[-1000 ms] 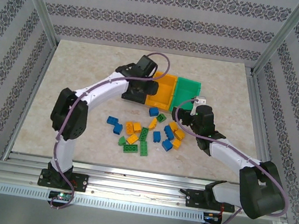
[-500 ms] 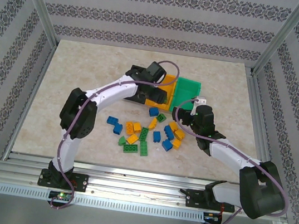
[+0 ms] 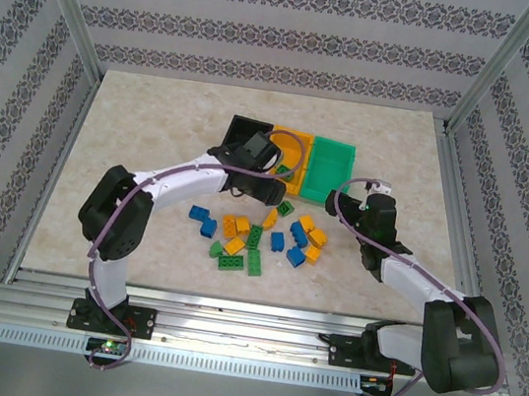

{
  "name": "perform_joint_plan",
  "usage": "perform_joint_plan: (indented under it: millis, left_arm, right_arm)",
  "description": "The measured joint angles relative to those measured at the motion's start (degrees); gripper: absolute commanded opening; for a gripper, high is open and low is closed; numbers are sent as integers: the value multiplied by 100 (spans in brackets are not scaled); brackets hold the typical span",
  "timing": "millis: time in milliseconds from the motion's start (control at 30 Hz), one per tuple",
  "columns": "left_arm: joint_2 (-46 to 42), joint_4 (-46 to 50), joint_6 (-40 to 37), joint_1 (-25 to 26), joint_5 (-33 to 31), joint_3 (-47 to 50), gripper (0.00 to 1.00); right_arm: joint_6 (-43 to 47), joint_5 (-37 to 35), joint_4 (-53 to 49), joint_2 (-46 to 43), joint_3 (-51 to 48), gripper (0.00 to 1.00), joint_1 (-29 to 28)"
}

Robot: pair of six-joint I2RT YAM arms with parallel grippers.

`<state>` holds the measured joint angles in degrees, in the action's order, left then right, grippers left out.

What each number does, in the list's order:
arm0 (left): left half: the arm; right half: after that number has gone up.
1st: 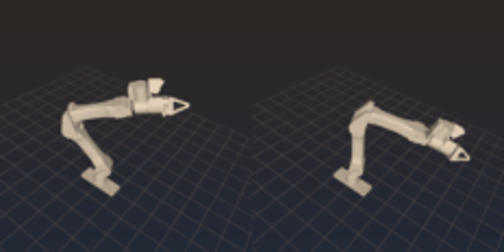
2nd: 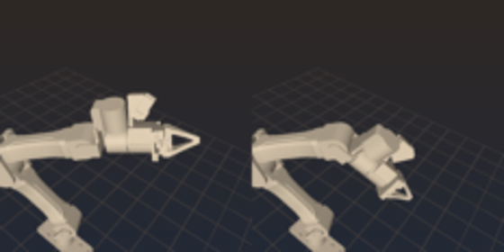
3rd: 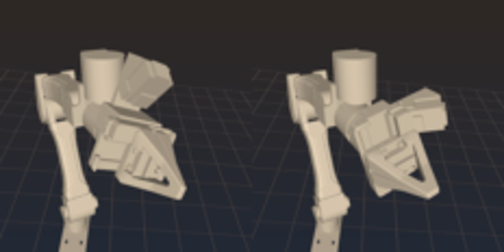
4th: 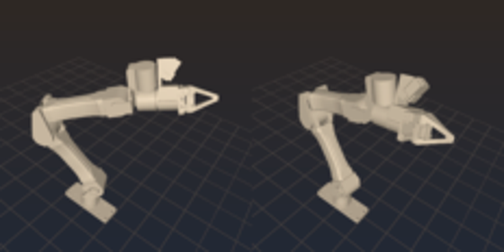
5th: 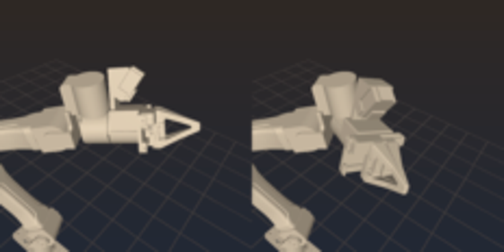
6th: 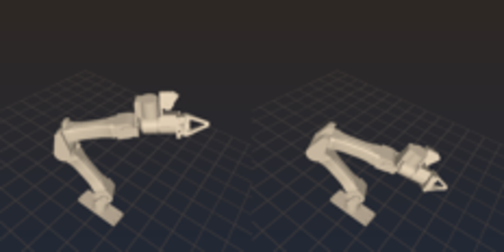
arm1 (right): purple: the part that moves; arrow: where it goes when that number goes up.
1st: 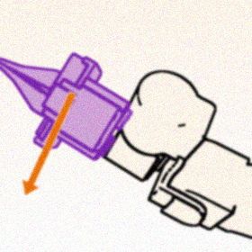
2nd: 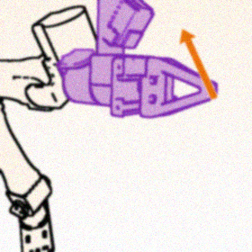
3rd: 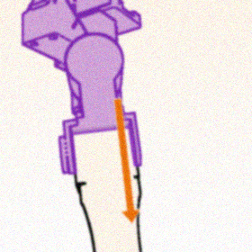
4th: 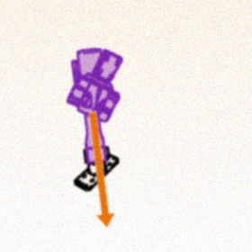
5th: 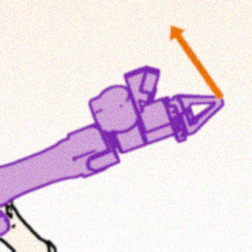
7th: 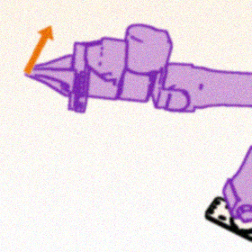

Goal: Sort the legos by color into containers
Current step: Pick up the lego from the center of the table.

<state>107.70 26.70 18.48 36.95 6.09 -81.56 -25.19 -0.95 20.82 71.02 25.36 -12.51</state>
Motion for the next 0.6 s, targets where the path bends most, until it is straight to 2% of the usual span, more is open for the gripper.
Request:
perform_joint_plan:
  millis: [133,300,600]
  left_arm:
    - [367,-20,186,66,13,-109,80]
    - [793,-15,581,111,-63,-313,80]
    - [973,-17,1617,245,-645,-588,76]
  right_arm:
    - [-46,46,33,0,0,98,0]
    - [-63,59,39,0,0,98,0]
    - [-63,59,42,0,0,98,0]
